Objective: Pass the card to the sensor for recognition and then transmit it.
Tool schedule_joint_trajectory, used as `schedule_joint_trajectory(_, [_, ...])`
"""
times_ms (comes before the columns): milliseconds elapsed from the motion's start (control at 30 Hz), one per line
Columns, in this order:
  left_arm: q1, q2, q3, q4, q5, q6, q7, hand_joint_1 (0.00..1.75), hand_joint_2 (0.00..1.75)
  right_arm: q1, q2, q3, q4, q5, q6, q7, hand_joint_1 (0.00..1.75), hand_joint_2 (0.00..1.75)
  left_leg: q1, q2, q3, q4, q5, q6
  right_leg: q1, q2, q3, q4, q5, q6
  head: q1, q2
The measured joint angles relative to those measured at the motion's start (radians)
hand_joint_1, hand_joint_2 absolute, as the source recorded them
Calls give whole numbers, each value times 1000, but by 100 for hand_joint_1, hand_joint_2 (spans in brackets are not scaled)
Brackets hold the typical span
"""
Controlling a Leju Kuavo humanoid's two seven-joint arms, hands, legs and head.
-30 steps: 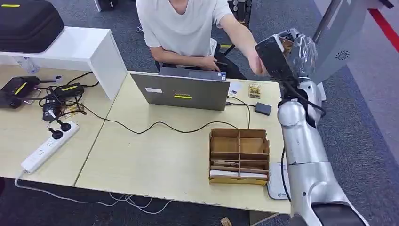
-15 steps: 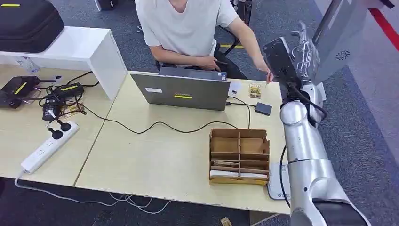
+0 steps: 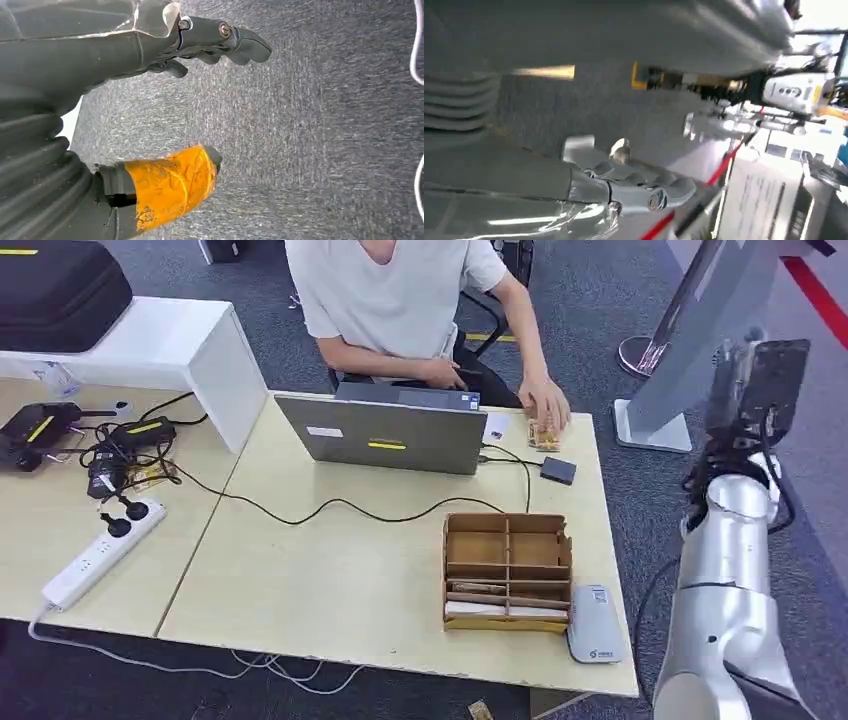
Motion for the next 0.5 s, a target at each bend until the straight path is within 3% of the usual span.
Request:
schedule_joint_trajectory(133, [10, 4, 1, 0, 22, -3, 0, 0, 175, 57, -126, -168, 86, -250, 124, -66, 0, 0, 1, -11, 0, 0, 0, 1, 1, -10, 3, -2, -3, 3, 0, 0])
schedule_joint_trajectory(200, [11, 4, 3, 0, 32, -16, -2, 0, 175, 133, -207, -292, 162, -400, 211, -71, 0, 0, 3, -19, 0, 0, -1, 3, 3, -19, 11, -4, -5, 5, 2, 0])
schedule_joint_trajectory(267, [15, 4, 4, 0, 39, -21, -2, 0, 175, 232, -252, -403, 219, -480, 236, -72, 0, 0, 3, -21, 0, 0, -3, 4, 2, -21, 12, -4, -6, 6, 2, 0])
schedule_joint_trajectory(367, [14, 4, 5, 0, 43, -23, -2, 0, 175, 365, -286, -517, 294, -519, 243, -55, 0, 0, 3, -16, 1, 0, -7, 4, 2, -16, 10, -4, -8, 5, 1, 0])
schedule_joint_trajectory(500, [12, -1, 7, 0, 54, -21, 3, 0, 175, 525, -282, -613, 375, -529, 200, 2, 0, 0, 3, -14, 3, -1, -9, 3, 2, -15, 10, -4, -11, 3, 1, 0])
